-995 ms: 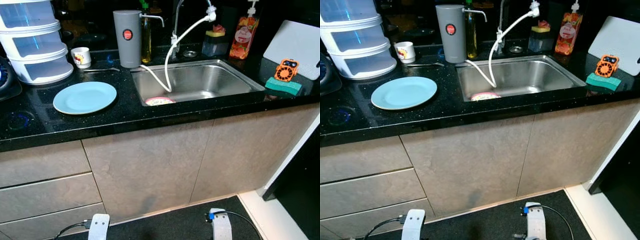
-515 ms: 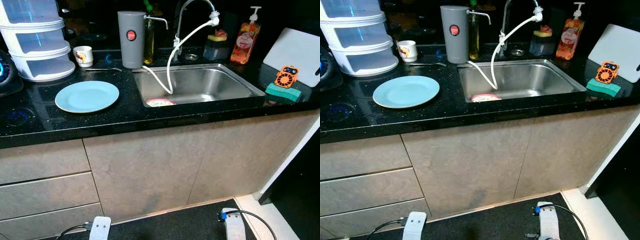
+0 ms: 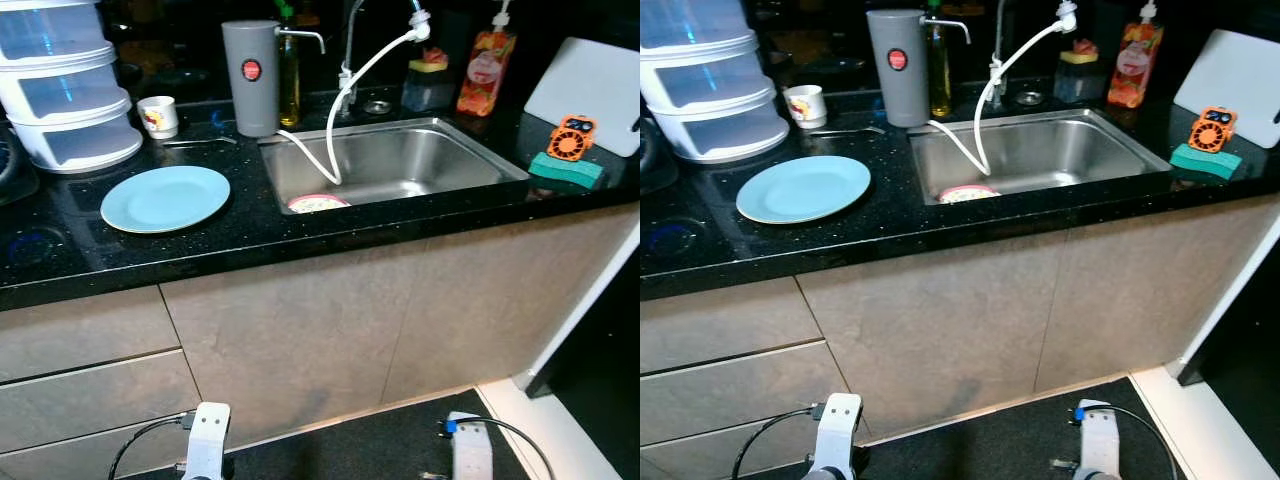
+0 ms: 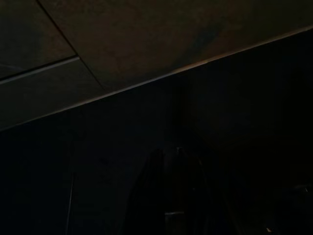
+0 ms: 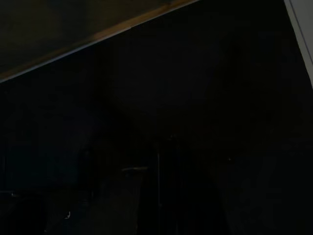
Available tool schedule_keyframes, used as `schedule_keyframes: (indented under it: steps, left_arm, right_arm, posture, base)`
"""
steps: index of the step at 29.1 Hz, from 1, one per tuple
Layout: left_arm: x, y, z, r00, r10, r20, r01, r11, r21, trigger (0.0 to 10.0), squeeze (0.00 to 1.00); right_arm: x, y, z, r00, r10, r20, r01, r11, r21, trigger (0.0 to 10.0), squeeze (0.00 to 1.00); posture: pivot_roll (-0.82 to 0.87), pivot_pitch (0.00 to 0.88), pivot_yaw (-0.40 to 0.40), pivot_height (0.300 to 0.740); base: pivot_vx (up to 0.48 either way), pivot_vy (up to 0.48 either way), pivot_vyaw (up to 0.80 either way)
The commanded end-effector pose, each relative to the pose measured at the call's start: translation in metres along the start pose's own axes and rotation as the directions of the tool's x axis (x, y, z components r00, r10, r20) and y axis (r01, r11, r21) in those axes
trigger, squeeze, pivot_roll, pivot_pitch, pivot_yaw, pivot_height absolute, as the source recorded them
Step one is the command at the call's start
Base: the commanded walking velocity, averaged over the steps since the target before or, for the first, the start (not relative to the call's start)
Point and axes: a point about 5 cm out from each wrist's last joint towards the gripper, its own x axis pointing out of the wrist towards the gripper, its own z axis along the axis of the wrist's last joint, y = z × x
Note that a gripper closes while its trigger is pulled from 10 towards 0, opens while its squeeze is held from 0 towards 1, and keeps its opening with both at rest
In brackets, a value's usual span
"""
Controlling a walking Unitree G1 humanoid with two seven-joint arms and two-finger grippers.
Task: Kitchen organization
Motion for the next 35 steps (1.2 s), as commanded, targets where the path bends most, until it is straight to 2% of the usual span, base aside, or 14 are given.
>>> schedule_keyframes:
  steps: [1, 5, 14, 24, 28, 35]
  left_arm:
    - [-0.001, -0.004, -0.008, 1.000, 0.002, -0.022, -0.002, 1.000, -0.018, 10.0, 0.00]
    - [-0.004, 0.005, -0.012, 0.999, 0.026, -0.019, -0.026, 0.999, -0.019, 10.0, 0.00]
    - [-0.008, 0.020, -0.014, 0.998, 0.062, -0.030, -0.063, 0.998, -0.016, 10.0, 0.00]
    - [-0.005, 0.018, -0.005, 0.999, 0.042, -0.014, -0.042, 0.999, 0.008, 10.0, 0.00]
    - [-0.002, 0.012, 0.001, 1.000, 0.028, -0.004, -0.028, 1.000, 0.013, 10.0, 0.00]
    - [0.000, 0.003, 0.001, 1.000, 0.008, -0.008, -0.008, 1.000, 0.004, 10.0, 0.00]
  right_arm:
    - [0.001, 0.007, -0.003, 1.000, 0.015, -0.022, -0.015, 1.000, -0.013, 10.0, 0.00]
    - [0.002, 0.017, -0.005, 0.998, 0.043, -0.049, -0.046, 0.998, -0.053, 10.0, 0.00]
    - [0.002, 0.023, -0.005, 0.998, 0.053, -0.044, -0.054, 0.998, -0.028, 10.0, 0.00]
    - [0.001, 0.019, -0.008, 0.999, 0.028, -0.043, -0.027, 0.999, 0.016, 10.0, 0.00]
    - [0.001, 0.014, -0.007, 0.999, 0.018, -0.039, -0.017, 1.000, 0.020, 10.0, 0.00]
    - [0.001, 0.008, -0.003, 0.999, 0.004, -0.032, -0.004, 1.000, 0.013, 10.0, 0.00]
  posture:
    - [-0.07, 0.042, -0.044, 0.740]
    - [-0.05, 0.046, -0.053, 0.740]
    - [-0.03, 0.053, -0.051, 0.740]
    - [-0.04, 0.050, -0.011, 0.740]
    - [-0.05, 0.052, -0.014, 0.740]
    - [-0.06, 0.055, -0.028, 0.740]
  base:
    - [0.000, 0.000, 0.00]
    - [0.000, 0.000, 0.00]
    - [0.000, 0.000, 0.00]
    - [0.000, 0.000, 0.00]
    - [0.000, 0.000, 0.00]
    - [0.000, 0.000, 0.00]
